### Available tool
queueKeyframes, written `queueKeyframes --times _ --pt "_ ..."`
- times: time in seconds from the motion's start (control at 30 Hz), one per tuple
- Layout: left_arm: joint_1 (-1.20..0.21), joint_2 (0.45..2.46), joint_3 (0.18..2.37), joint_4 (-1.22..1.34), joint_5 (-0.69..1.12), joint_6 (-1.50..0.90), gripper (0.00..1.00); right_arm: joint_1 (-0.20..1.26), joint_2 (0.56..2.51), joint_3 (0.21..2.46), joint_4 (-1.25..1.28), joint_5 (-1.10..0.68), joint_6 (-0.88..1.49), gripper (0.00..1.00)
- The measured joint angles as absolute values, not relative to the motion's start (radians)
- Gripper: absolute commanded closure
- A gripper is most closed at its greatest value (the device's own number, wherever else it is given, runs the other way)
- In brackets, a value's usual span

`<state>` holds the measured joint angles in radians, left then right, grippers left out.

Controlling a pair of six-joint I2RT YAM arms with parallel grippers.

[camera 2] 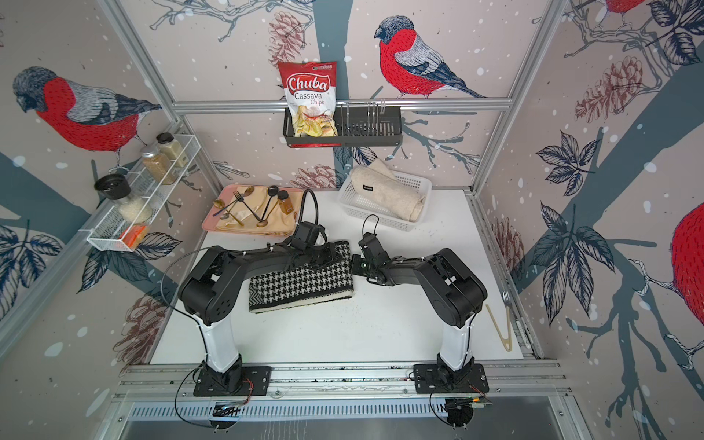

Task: Roll up the scarf and place it into the basket
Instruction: Fold the scarf at the center of the board.

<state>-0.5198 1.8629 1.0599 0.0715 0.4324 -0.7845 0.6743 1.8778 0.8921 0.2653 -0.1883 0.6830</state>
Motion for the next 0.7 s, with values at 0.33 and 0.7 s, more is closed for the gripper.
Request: queueKeyframes --times 0.33,0.7 --pt "-0.52 1.826 1.011 -0.012 0.326 -0.77 1.0 0.674 1.896 0.879 0.334 -0.233 0.684 0.8" --pt "-0.52 1.823 0.975 -0.016 0.285 -0.766 1.0 0.669 1.89 0.831 0.419 -0.33 0.714 0.8"
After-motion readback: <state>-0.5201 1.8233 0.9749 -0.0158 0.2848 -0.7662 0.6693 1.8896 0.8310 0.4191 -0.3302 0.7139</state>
